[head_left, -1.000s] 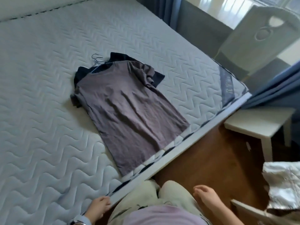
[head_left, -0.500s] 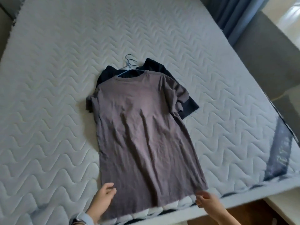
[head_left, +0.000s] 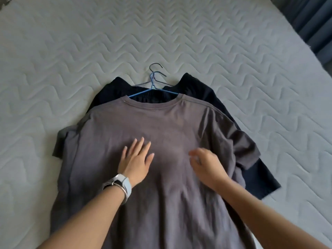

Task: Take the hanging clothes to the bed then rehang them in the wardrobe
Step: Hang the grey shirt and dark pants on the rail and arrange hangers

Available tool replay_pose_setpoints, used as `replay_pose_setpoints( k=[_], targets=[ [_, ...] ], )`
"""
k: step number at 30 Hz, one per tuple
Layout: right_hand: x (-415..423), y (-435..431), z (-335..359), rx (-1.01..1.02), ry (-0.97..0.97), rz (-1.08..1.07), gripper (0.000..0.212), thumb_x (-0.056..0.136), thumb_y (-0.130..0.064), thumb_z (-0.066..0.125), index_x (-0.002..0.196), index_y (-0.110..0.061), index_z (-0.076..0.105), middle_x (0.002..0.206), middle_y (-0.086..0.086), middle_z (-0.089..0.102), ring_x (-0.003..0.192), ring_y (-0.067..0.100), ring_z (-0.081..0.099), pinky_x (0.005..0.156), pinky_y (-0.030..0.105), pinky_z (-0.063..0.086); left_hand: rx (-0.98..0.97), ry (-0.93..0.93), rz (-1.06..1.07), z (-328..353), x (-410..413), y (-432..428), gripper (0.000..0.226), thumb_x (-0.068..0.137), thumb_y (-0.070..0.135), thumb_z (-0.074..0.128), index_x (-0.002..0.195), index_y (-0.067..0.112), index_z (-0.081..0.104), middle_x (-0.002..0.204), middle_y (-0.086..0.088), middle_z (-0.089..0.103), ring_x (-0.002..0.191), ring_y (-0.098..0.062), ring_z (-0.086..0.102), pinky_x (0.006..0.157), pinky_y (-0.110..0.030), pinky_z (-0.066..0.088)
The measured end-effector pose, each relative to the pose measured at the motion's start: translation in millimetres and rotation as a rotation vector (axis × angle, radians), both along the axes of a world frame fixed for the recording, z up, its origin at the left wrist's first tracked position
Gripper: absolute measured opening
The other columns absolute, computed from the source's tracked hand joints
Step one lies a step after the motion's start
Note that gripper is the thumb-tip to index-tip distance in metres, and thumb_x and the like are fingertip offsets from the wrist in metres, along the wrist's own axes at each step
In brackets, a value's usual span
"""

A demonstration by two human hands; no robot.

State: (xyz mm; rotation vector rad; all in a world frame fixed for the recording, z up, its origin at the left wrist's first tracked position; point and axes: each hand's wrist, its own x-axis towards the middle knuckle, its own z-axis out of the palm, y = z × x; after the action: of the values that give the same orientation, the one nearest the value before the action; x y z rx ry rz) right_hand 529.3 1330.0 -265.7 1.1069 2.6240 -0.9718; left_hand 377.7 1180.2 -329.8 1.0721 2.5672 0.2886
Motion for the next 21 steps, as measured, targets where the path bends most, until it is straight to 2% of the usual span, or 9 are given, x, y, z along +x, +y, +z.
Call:
replay_pose_setpoints(
  k=[1,3,8,11,13,16,19,21],
  targets=[
    [-19,12,-5,0.042,0.029,0.016,0.029,0.09,-0.012,0.048,0.115,-0.007,0.061,0.119,0.013,0.061,0.116,0.029,0.052,0.095,0.027,0.037,-0.053,0.075,-0.047,-12,-9,4,0.077,0.083,0.059,-0.005,0.14,0.026,0.036,0.152,0.002,0.03,0.143,-0.018,0.023,0.114,-0.046,0.02],
    [-57,38,-14,0.096,0.052,0.033,0.032,0.092,-0.016,0.046,0.121,-0.008,0.057,0.125,0.013,0.055,0.121,0.03,0.047,0.099,0.031,0.036,-0.09,0.13,-0.088,-33,-16,3,0.07,0.092,0.055,-0.003,0.135,0.024,0.043,0.142,0.001,0.048,0.135,-0.02,0.033,0.107,-0.049,0.028],
    [-156,101,-38,0.239,0.098,0.082,0.039,0.097,-0.019,0.034,0.132,-0.006,0.045,0.139,0.016,0.044,0.13,0.032,0.036,0.108,0.039,0.03,-0.043,0.133,-0.067,-51,-18,-2,0.055,0.093,0.048,0.01,0.136,0.029,0.039,0.143,0.004,0.046,0.134,-0.017,0.029,0.106,-0.045,0.023],
    [-198,119,-48,0.233,-0.031,0.07,0.045,0.099,-0.023,0.03,0.142,-0.01,0.03,0.144,0.015,0.038,0.133,0.033,0.033,0.11,0.042,0.024,0.009,0.169,-0.074,-53,-20,-4,0.048,0.09,0.044,0.029,0.135,0.03,0.037,0.143,0.006,0.046,0.134,-0.016,0.031,0.106,-0.045,0.024],
    [-212,124,-50,0.276,-0.092,0.074,0.043,0.098,-0.027,0.032,0.139,-0.014,0.034,0.137,0.015,0.045,0.127,0.033,0.04,0.105,0.044,0.026,0.047,0.177,-0.086,-55,-20,-5,0.052,0.084,0.042,0.038,0.134,0.029,0.039,0.142,0.006,0.046,0.134,-0.016,0.032,0.107,-0.044,0.024],
    [-216,125,-42,0.334,0.012,0.063,0.036,0.096,-0.032,0.039,0.127,-0.019,0.051,0.125,0.009,0.053,0.117,0.028,0.047,0.097,0.041,0.027,0.077,0.205,-0.099,-59,-20,-7,0.052,0.083,0.041,0.041,0.133,0.028,0.04,0.142,0.006,0.046,0.133,-0.015,0.033,0.11,-0.041,0.016],
    [-204,122,-23,0.294,0.149,0.06,0.028,0.093,-0.034,0.046,0.107,-0.02,0.066,0.096,0.006,0.066,0.099,0.029,0.057,0.088,0.039,0.035,0.074,0.177,-0.093,-60,-20,-8,0.049,0.086,0.041,0.038,0.133,0.028,0.041,0.142,0.005,0.046,0.134,-0.015,0.032,0.11,-0.041,0.016],
    [-190,114,-9,0.217,0.221,0.028,0.024,0.091,-0.034,0.052,0.099,-0.02,0.069,0.078,0.005,0.065,0.083,0.026,0.059,0.077,0.037,0.044,0.091,0.181,-0.078,-61,-19,-7,0.046,0.092,0.042,0.027,0.133,0.028,0.043,0.142,0.005,0.047,0.134,-0.014,0.032,0.11,-0.041,0.016]
  ],
)
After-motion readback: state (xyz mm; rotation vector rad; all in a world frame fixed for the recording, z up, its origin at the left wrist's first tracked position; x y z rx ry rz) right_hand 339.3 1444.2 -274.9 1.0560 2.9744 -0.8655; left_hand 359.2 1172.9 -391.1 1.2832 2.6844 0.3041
